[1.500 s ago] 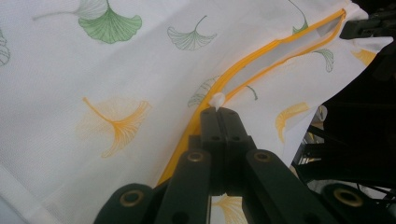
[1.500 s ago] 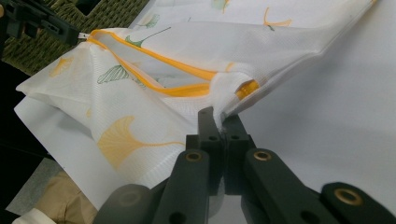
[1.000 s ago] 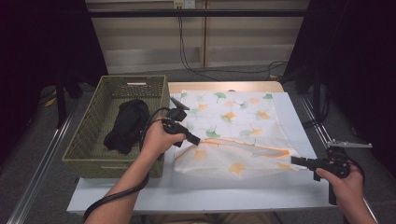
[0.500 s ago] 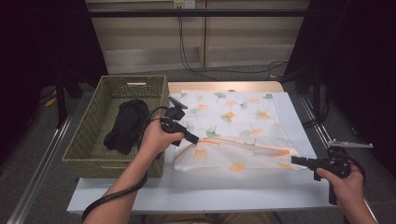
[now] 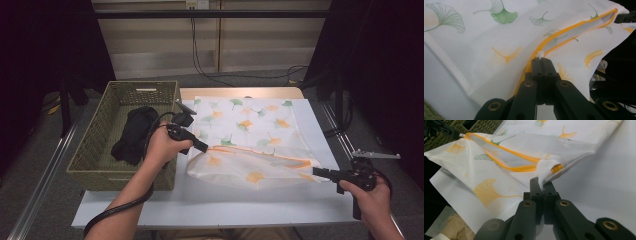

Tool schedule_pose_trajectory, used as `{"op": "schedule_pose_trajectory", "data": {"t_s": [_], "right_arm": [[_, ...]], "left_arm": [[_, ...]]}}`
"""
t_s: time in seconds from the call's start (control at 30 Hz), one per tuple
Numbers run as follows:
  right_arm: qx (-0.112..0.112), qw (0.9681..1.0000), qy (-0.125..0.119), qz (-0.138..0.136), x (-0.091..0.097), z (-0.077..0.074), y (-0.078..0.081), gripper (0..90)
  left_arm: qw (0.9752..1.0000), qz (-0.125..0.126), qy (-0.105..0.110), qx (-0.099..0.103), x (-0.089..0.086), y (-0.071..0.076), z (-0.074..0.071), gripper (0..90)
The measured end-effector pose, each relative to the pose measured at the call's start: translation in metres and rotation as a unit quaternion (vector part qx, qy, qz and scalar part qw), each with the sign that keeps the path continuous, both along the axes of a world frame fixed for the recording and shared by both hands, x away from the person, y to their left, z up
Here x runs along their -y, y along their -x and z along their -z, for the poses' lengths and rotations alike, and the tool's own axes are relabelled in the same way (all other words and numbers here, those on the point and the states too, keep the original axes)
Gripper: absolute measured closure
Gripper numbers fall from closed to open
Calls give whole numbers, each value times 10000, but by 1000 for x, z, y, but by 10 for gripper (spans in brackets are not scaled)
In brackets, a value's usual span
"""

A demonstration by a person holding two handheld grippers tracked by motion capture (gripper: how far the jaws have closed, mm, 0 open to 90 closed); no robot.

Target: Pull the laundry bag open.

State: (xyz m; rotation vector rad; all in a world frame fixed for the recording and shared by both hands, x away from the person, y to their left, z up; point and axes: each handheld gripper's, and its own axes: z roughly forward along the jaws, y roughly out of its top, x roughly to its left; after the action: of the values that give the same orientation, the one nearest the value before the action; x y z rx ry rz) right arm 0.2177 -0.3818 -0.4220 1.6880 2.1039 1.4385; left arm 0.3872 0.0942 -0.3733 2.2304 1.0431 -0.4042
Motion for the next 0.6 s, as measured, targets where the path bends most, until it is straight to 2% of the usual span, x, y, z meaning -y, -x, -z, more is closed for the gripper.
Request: {"op": "schedule_pose_trajectory", "data": {"t_s": [0.07,0.2,0.27,0.33,0.53,0.6], "right_arm": [[17,10000,8,11,1,1,0,900],[6,10000,-2,5,0,0,0,900],[17,10000,-5,-3,0,0,0,900],[16,10000,4,1,0,0,0,900],[4,10000,5,13,0,0,0,900],[9,10000,25,8,0,0,0,900]], "left_arm": [[10000,-64,28,-16,-2,0,0,900],[10000,-25,-5,-10,-4,-1,-2,900],[10000,-25,68,-4,-4,-1,-2,900],[10000,-77,-28,31,-5,-1,-4,900],[10000,-74,-30,34,-10,-2,-8,900],[9997,-109,-159,119,-10,-2,-9,900]]}}
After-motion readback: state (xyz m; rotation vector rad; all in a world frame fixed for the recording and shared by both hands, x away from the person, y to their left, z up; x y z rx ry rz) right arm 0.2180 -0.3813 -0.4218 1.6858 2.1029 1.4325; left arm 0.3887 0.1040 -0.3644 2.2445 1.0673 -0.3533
